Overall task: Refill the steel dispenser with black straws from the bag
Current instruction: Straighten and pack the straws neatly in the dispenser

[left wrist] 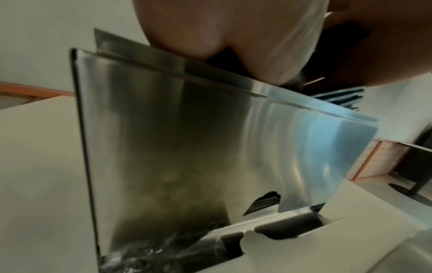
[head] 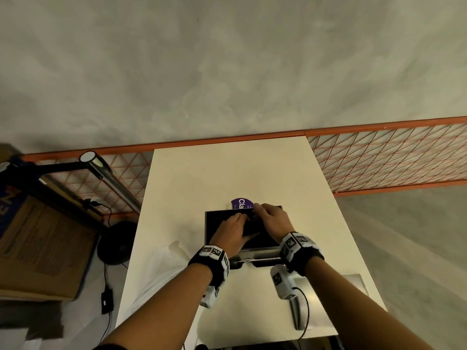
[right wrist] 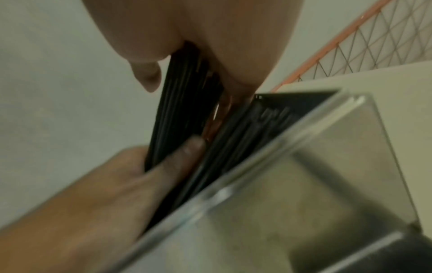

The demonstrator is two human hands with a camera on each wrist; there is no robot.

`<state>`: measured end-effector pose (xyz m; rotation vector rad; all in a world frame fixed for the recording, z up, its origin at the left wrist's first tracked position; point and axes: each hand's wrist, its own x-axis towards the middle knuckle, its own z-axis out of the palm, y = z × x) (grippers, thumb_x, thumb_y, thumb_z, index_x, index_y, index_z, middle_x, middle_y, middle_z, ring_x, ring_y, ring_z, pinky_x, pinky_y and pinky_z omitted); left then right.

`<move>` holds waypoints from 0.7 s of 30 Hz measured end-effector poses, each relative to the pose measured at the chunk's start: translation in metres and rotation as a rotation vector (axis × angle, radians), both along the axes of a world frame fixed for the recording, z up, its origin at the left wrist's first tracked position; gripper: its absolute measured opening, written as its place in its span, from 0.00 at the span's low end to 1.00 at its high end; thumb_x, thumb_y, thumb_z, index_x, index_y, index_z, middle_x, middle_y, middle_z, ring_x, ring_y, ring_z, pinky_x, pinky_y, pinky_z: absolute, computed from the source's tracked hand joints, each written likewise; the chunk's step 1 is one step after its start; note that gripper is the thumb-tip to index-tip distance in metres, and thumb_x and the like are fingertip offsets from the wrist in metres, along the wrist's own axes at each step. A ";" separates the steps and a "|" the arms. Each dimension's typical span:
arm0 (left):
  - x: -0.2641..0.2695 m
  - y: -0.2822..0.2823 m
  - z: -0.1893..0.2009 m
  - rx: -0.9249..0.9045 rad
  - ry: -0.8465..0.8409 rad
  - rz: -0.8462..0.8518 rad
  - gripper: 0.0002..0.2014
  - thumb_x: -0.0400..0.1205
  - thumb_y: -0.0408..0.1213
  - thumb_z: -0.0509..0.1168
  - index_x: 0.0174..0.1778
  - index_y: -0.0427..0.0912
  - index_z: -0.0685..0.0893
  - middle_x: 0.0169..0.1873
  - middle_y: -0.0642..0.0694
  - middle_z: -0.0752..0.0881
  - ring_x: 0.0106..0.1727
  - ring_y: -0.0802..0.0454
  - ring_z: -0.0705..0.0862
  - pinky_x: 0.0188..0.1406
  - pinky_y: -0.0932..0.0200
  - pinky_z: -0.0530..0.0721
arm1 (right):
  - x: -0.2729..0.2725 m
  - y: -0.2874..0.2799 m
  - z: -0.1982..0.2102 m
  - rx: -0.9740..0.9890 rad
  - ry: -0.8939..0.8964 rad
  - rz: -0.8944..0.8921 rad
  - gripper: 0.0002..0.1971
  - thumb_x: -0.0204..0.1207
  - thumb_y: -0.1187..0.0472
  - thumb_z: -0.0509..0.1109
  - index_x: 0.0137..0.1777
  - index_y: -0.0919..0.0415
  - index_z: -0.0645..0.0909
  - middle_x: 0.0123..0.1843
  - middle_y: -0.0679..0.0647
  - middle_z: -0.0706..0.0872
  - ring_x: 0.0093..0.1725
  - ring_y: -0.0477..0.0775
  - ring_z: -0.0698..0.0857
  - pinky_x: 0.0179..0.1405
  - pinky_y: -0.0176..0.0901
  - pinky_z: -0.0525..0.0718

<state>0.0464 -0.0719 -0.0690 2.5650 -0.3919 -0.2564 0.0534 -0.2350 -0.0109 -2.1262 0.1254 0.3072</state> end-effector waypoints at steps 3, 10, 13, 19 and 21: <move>-0.001 0.002 -0.003 0.013 0.010 -0.018 0.24 0.83 0.60 0.68 0.65 0.45 0.79 0.59 0.48 0.81 0.59 0.46 0.82 0.59 0.45 0.82 | 0.000 0.006 -0.009 -0.050 -0.053 -0.014 0.20 0.85 0.48 0.62 0.42 0.62 0.85 0.38 0.54 0.88 0.41 0.54 0.84 0.39 0.44 0.75; 0.002 0.023 -0.003 -0.052 0.052 0.026 0.41 0.74 0.68 0.73 0.79 0.50 0.72 0.69 0.52 0.72 0.72 0.50 0.74 0.73 0.48 0.77 | 0.004 -0.018 -0.022 -0.255 -0.305 0.032 0.12 0.82 0.54 0.66 0.57 0.61 0.84 0.54 0.56 0.85 0.55 0.57 0.81 0.54 0.44 0.75; 0.009 0.037 0.005 0.023 0.173 -0.096 0.48 0.73 0.65 0.76 0.86 0.51 0.65 0.76 0.51 0.69 0.78 0.50 0.70 0.78 0.50 0.73 | -0.005 -0.025 -0.028 -0.346 -0.340 0.152 0.15 0.81 0.54 0.66 0.63 0.61 0.82 0.59 0.57 0.84 0.58 0.59 0.80 0.59 0.52 0.80; 0.023 0.037 0.000 0.296 0.204 -0.251 0.53 0.75 0.55 0.78 0.90 0.47 0.53 0.82 0.43 0.68 0.79 0.40 0.71 0.78 0.42 0.73 | -0.014 -0.015 -0.046 -0.497 -0.286 0.307 0.13 0.81 0.57 0.65 0.56 0.66 0.84 0.56 0.62 0.82 0.55 0.65 0.81 0.56 0.56 0.81; 0.022 0.032 -0.006 0.320 0.193 -0.257 0.53 0.76 0.54 0.77 0.90 0.48 0.51 0.82 0.42 0.68 0.78 0.39 0.71 0.77 0.40 0.73 | -0.014 -0.012 -0.044 -0.470 -0.314 0.286 0.13 0.81 0.58 0.66 0.57 0.66 0.84 0.56 0.62 0.82 0.56 0.65 0.80 0.57 0.56 0.81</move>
